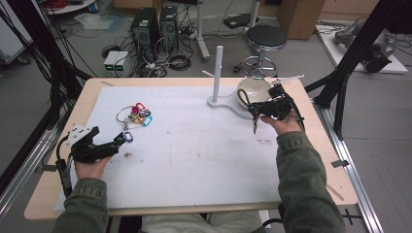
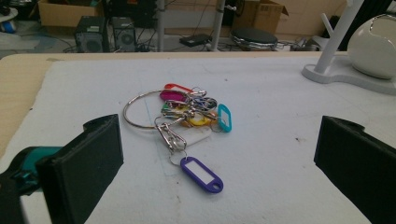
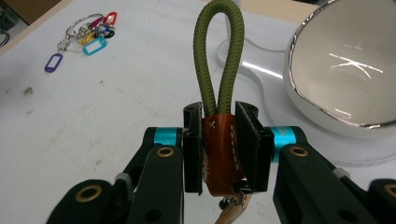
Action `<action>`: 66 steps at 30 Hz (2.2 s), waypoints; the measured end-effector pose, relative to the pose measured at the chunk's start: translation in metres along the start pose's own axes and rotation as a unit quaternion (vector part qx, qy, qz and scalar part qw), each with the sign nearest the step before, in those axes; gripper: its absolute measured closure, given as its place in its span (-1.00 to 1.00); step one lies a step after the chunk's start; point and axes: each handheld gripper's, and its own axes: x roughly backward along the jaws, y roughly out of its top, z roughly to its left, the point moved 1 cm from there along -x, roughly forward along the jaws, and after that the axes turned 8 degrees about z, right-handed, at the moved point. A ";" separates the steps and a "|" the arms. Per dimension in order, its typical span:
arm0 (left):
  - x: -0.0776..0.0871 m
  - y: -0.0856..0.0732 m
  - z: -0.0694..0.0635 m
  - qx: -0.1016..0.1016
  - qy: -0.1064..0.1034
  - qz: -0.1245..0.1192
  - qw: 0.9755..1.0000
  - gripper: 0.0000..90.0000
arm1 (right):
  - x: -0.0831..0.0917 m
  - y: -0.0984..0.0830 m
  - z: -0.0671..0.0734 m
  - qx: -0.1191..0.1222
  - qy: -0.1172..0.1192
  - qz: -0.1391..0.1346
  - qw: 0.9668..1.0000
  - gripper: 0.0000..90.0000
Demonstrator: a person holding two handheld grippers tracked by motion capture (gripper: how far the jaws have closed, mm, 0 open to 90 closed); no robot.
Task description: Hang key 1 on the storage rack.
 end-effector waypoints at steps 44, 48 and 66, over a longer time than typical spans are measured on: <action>-0.005 0.001 0.001 0.003 -0.008 0.001 1.000 -0.96 | -0.009 0.080 0.016 0.014 0.005 -0.018 1.000 0.61; -0.005 0.001 0.001 0.004 -0.009 0.000 1.000 -0.96 | -0.013 0.088 0.022 0.024 0.000 -0.010 1.000 0.61; -0.005 0.001 0.002 0.004 -0.008 0.002 1.000 -0.96 | -0.042 0.099 0.021 0.023 -0.035 0.009 0.999 0.63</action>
